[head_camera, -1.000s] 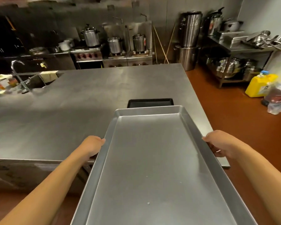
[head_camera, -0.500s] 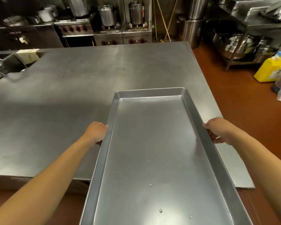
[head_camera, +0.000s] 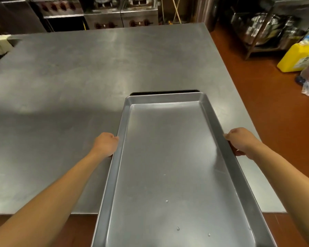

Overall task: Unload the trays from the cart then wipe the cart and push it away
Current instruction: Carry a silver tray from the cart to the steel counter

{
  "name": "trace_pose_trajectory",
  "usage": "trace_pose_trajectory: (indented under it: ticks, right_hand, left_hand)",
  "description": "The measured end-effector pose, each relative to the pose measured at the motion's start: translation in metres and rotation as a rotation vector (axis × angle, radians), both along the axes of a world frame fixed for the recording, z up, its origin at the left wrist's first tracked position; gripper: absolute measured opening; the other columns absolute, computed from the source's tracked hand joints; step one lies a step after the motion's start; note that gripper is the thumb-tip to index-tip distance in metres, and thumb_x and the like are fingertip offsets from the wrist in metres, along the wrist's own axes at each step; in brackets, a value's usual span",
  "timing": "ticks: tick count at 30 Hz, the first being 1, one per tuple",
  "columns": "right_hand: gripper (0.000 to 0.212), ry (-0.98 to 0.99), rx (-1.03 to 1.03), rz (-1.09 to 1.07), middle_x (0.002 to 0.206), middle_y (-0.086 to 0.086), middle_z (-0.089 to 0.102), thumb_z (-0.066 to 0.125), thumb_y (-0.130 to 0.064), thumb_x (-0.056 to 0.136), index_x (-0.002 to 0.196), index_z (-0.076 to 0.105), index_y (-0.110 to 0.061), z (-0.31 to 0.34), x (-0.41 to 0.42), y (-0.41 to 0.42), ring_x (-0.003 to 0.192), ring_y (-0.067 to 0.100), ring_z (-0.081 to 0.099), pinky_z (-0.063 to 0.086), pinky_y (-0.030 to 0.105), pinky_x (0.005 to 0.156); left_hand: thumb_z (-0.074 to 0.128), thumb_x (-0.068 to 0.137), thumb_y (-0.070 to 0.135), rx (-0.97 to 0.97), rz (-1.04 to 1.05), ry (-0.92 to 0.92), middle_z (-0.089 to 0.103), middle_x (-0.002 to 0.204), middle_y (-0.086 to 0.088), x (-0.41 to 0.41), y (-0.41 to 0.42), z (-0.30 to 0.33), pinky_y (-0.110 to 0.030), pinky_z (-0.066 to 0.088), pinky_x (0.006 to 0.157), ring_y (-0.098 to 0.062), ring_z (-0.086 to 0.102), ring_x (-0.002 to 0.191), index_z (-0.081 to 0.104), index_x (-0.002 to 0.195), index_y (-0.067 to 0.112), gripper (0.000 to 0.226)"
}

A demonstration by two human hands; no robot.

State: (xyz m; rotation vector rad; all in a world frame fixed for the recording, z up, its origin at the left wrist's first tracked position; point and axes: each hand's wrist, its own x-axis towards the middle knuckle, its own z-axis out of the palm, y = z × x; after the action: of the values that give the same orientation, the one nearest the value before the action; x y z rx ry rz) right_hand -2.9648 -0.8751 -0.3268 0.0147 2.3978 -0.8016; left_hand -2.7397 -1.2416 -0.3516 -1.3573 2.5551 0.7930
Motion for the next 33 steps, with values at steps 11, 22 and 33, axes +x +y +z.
trace_pose_trajectory:
  ticks: [11, 22, 33]
  right_hand:
    - [0.034, 0.071, 0.051, 0.008, 0.091, 0.027, 0.069, 0.053, -0.025, 0.104, 0.097, 0.065, 0.006, -0.045, -0.025, -0.018, 0.082, 0.042, 0.069, 0.062, 0.051, 0.083]
    - [0.033, 0.132, 0.134, 0.039, 0.088, 0.021, 0.070, 0.052, -0.027, 0.104, 0.090, 0.067, -0.001, -0.072, -0.044, -0.033, 0.081, 0.040, 0.070, 0.062, 0.052, 0.083]
    - [0.039, 0.207, 0.182, 0.079, 0.090, 0.022, 0.069, 0.049, -0.030, 0.105, 0.095, 0.067, 0.003, -0.097, -0.058, -0.043, 0.088, 0.041, 0.068, 0.058, 0.049, 0.088]
  left_hand:
    - [0.047, 0.104, 0.021, -0.046, -0.031, -0.066, 0.060, 0.072, -0.014, -0.026, -0.023, -0.036, -0.032, 0.038, 0.071, -0.038, 0.058, 0.085, 0.052, 0.064, 0.006, 0.044]
    - [0.044, 0.103, 0.018, -0.068, -0.079, -0.112, 0.069, 0.106, -0.031, -0.047, -0.030, -0.052, -0.040, 0.050, 0.088, -0.046, 0.063, 0.103, 0.066, 0.087, -0.007, 0.037]
    - [0.036, 0.107, 0.015, -0.154, -0.157, -0.195, 0.065, 0.123, -0.031, -0.065, -0.031, -0.068, -0.044, 0.046, 0.100, -0.048, 0.058, 0.118, 0.067, 0.112, -0.012, 0.042]
